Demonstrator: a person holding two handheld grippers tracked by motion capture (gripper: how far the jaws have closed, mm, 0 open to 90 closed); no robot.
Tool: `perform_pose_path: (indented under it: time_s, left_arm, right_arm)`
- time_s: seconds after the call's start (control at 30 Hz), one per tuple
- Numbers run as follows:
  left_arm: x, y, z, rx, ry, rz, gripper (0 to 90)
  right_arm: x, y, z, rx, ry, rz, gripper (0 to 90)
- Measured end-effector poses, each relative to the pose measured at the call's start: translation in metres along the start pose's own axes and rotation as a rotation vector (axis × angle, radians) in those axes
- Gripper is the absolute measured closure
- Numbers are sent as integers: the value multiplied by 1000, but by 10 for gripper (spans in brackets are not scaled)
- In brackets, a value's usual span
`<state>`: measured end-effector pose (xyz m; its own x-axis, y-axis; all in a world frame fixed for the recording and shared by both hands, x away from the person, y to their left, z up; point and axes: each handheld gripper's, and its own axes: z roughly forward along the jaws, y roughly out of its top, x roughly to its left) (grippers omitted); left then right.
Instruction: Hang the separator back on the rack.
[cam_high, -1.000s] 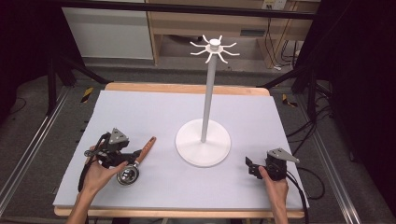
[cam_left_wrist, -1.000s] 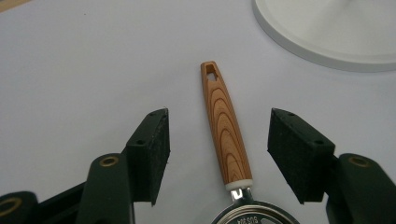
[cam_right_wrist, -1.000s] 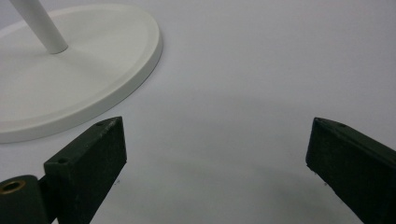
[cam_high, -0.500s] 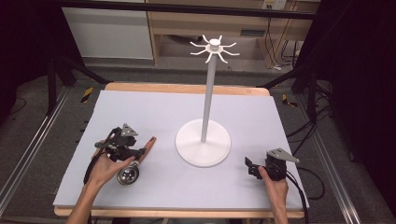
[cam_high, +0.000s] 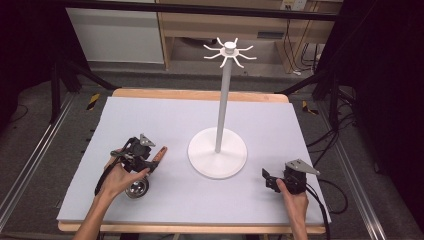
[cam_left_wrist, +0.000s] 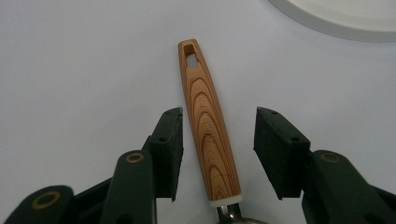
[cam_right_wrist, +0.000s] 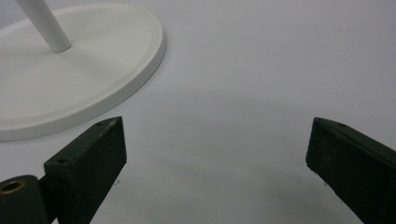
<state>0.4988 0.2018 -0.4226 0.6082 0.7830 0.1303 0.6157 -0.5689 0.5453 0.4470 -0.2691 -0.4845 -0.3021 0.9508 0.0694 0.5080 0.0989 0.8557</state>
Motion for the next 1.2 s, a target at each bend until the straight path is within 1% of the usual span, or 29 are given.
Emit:
perform_pose_path:
  time_s: [0.03, 0.07, 0.13, 0.17, 0.2, 0.23, 0.3, 0.37, 0.47, 0.6, 0.67, 0.73, 0.77, 0.8, 0.87, 0.93, 1.03, 1.13, 1.17, 1.2]
  left_arm:
    - [0, 0, 0, 0, 0, 0, 519]
    - [0, 0, 1, 5, 5, -9, 523]
    - [-1, 0, 2, 7, 0, -13, 532]
    - [-1, -1, 3, 16, -7, -12, 532]
    - [-1, -1, 6, 37, 1, -8, 539]
    - [-1, -1, 6, 37, 1, -8, 542]
    - [-1, -1, 12, 46, -6, -21, 546]
    - [-1, -1, 13, 53, -8, -23, 554]
    - [-2, 1, 22, 82, 5, -15, 564]
    - [-1, 0, 28, 97, 13, -21, 584]
    - [0, 0, 29, 100, 15, -27, 585]
    - [2, -3, 32, 103, 8, -43, 609]
    - [2, -3, 32, 103, 8, -43, 617]
    - [3, -4, 33, 99, -6, -56, 623]
    - [4, -4, 32, 99, -13, -61, 628]
    - [4, -5, 31, 95, -10, -62, 639]
    - [4, -5, 29, 93, -16, -54, 656]
    - [2, -6, 27, 93, -31, -37, 669]
    - [2, -6, 27, 93, -31, -37, 670]
    - [0, -7, 27, 90, -31, -28, 670]
  right_arm:
    - [0, 0, 0, 0, 0, 0, 56]
    - [1, 0, 0, 1, 4, -1, 56]
    - [1, 0, 0, 0, -1, -8, 56]
    - [1, 0, 0, 0, -1, -8, 56]
    - [1, 0, 0, 6, 7, -8, 56]
    - [1, 0, 0, 6, 7, -8, 56]
    - [1, 0, 0, 1, 6, -13, 56]
    - [1, 0, 0, 2, 7, -12, 56]
    - [2, 0, 0, 5, 7, -16, 56]
    - [2, 0, 0, 10, 11, -19, 56]
    - [3, 0, 0, 12, 11, -18, 56]
    - [3, 0, 1, 13, 12, -21, 56]
    - [3, 0, 1, 13, 12, -21, 56]
    - [3, 0, 1, 14, 12, -21, 56]
    - [3, 0, 1, 15, 12, -19, 56]
    - [3, 0, 1, 17, 11, -21, 56]
    - [3, 0, 1, 16, 8, -26, 56]
    - [3, 0, 1, 16, 12, -23, 56]
    - [3, 0, 1, 16, 12, -23, 56]
    - [3, 0, 1, 17, 13, -24, 56]
